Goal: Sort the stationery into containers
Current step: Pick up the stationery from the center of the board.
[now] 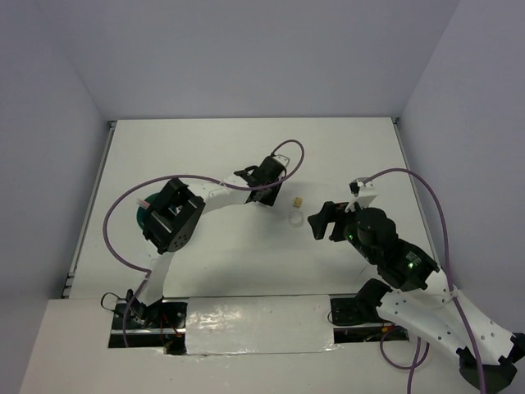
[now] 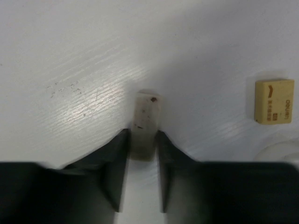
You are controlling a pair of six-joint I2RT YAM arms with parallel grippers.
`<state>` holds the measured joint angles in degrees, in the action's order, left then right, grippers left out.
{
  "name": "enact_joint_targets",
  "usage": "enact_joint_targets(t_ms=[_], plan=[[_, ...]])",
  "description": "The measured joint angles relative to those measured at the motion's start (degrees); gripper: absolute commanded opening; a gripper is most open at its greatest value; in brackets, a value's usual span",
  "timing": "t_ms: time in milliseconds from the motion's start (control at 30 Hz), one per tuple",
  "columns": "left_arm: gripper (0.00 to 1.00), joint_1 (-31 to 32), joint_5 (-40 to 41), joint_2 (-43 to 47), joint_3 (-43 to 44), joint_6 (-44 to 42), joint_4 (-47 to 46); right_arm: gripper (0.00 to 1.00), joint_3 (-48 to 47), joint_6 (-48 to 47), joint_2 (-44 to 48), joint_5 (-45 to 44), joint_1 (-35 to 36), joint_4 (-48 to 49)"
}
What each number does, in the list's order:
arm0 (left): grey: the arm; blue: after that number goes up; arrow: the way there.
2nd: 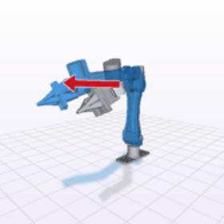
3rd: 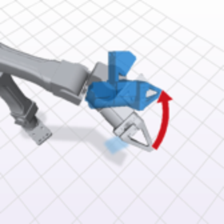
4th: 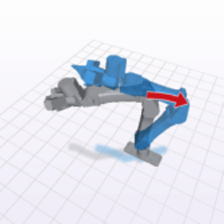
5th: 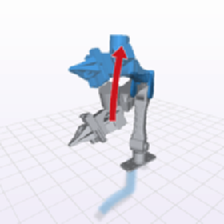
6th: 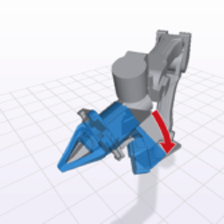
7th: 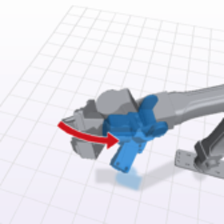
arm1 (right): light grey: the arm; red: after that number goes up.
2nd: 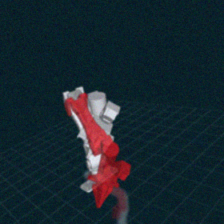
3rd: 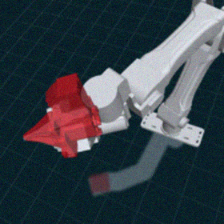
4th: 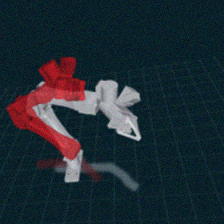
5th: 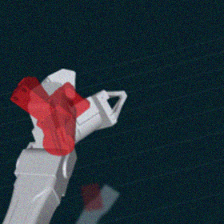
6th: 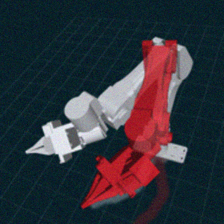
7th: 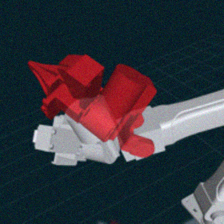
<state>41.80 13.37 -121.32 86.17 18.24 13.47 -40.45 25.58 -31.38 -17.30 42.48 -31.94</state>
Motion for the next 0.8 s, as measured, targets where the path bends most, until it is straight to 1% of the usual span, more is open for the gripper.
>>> enact_joint_targets(t_ms=[67,167,233,300,400,433,500,567,600,700,800], plan=[[0.0,0.0,-0.15,-0.11,-0.04,0.24,-0.79,0.88,0.0,-0.09,0.09,0.02,0.0,-0.02],[0.0,0.13,-0.42,0.92,-1.81,0.22,-2.82,0.88,0.0,-0.11,0.26,-0.07,0.0,0.07],[0.0,0.09,-0.39,3.37,-5.57,0.7,-5.29,0.88,0.0,0.52,0.24,-0.79,0.0,0.17],[0.0,0.0,0.02,7.23,-10.56,1.6,-5.49,0.88,0.0,1.95,0.2,-2.21,0.0,0.22],[0.0,0.0,0.24,16.28,-19.56,2.86,-5.75,0.87,0.39,5.42,0.35,-3.26,-0.15,1.46],[0.0,0.07,0.2,21.05,-23.15,3.02,-6.16,0.86,0.61,6.93,0.46,-3.3,-0.17,2.16],[0.0,0.9,-0.04,29.92,-29.35,2.95,-9.27,0.84,1.07,10.03,0.44,-3.28,-0.26,4.37],[0.0,3.19,0.2,37.97,-33.75,2.45,-13.03,0.83,1.44,12.68,-0.28,-2.99,-0.26,7.06],[0.0,5.27,0.35,42.23,-36.24,1.36,-16.46,0.83,1.44,13.99,-1.42,-2.54,-0.26,8.92],[0.0,10.19,-0.37,49.62,-41.09,-0.39,-22.95,0.82,1.36,16.87,-7.89,0.17,-0.17,14.75],[0.0,12.04,-1.42,53.2,-45.55,-1.46,-27.41,0.82,1.33,18.78,-14.93,2.14,1.29,19.85]])
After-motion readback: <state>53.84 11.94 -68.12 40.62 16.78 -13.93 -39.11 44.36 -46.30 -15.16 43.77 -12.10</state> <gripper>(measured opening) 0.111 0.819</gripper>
